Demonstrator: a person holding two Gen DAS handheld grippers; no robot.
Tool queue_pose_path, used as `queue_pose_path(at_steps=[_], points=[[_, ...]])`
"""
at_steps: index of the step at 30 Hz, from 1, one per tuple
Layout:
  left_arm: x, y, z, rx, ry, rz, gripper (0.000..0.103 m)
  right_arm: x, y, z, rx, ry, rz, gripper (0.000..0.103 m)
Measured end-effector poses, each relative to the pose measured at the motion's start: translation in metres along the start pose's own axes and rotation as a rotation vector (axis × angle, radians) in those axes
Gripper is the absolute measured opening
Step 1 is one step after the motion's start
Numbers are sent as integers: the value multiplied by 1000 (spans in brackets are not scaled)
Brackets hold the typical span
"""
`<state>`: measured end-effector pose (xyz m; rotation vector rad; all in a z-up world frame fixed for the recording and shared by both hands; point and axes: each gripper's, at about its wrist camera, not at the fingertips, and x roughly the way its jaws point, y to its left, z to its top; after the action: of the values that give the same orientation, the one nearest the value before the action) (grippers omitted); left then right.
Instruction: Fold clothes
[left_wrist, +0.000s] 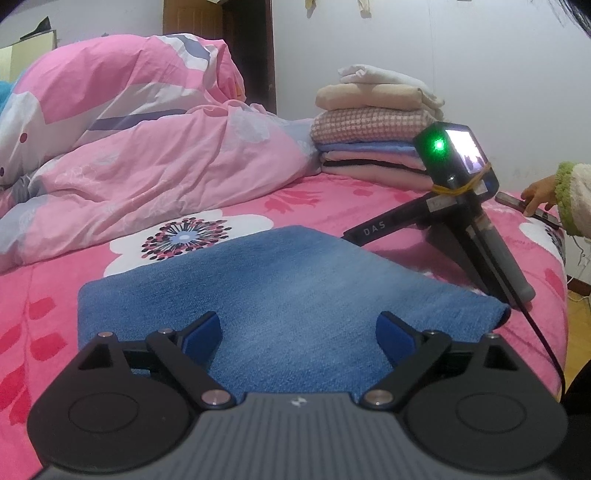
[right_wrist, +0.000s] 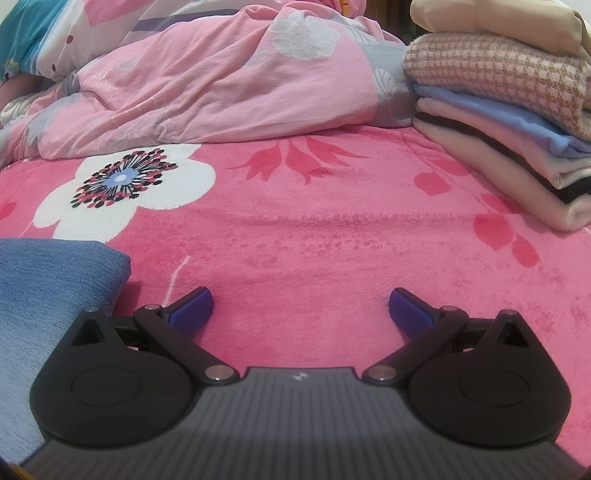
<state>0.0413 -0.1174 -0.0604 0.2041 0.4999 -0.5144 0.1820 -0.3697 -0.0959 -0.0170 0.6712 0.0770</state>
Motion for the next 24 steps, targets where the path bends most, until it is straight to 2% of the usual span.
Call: queue_pose_path(at_steps=[24], points=[[1, 0, -1, -1, -20, 6, 94, 0, 0, 0, -1, 1, 1, 102]])
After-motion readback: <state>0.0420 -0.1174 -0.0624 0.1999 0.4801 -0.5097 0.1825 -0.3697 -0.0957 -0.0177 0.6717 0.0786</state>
